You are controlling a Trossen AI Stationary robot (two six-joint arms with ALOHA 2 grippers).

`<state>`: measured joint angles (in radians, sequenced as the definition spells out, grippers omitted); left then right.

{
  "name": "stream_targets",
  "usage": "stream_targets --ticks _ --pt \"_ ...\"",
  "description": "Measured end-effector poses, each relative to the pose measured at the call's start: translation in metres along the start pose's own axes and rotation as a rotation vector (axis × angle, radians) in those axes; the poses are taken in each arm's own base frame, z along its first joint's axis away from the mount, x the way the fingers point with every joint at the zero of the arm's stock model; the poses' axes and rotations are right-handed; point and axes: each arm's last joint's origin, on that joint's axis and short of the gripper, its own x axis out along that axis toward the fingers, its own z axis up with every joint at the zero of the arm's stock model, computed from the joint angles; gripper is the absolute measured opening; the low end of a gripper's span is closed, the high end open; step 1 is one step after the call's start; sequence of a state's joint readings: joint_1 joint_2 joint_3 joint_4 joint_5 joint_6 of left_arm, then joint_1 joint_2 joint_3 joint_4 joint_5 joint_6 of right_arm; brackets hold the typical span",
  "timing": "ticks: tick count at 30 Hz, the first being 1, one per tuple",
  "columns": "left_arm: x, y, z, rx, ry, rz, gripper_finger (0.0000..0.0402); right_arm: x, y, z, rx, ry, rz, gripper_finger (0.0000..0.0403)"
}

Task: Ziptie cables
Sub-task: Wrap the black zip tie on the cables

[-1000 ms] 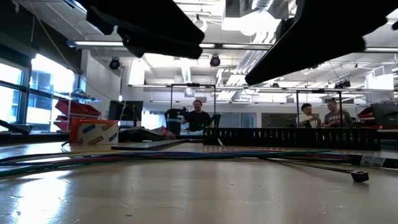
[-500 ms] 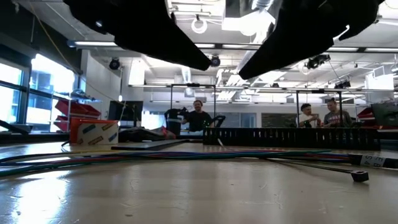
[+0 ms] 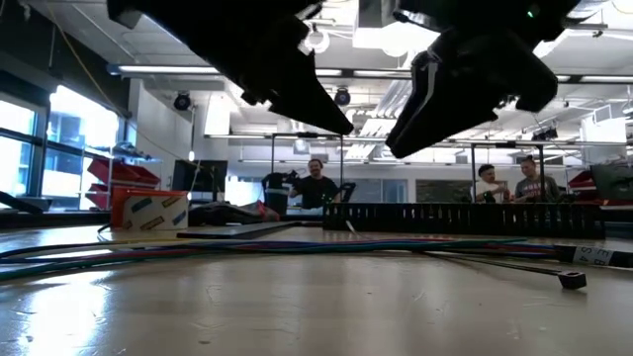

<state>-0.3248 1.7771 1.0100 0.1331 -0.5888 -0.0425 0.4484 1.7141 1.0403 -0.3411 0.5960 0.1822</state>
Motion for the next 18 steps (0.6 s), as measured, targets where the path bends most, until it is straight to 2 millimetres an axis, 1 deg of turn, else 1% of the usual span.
stream_targets --ticks 2,4,8,11,13,18 --pt "0.004 0.007 0.0 -0.006 0.008 0.018 0.0139 -0.004 -0.011 0.0 0.013 0.011 0.002 0.0151" --pt "0.008 0.014 0.0 -0.012 0.012 0.037 0.0139 -0.005 -0.021 -0.002 -0.017 0.023 -0.03 0.0151" --pt "0.013 0.025 -0.002 -0.008 0.043 0.063 0.0139 0.0 -0.028 -0.003 -0.111 0.033 -0.027 0.0151" --pt "0.014 0.028 -0.007 0.011 0.086 0.098 0.0139 -0.002 -0.023 -0.001 -0.208 0.015 0.053 0.0151" --pt "0.012 0.027 -0.009 -0.023 0.102 0.139 0.0139 -0.004 -0.017 -0.003 -0.253 0.013 0.122 0.0151" --pt "0.004 0.018 -0.011 -0.096 0.108 0.144 0.0139 -0.016 0.003 -0.015 -0.429 0.069 0.354 0.0151"
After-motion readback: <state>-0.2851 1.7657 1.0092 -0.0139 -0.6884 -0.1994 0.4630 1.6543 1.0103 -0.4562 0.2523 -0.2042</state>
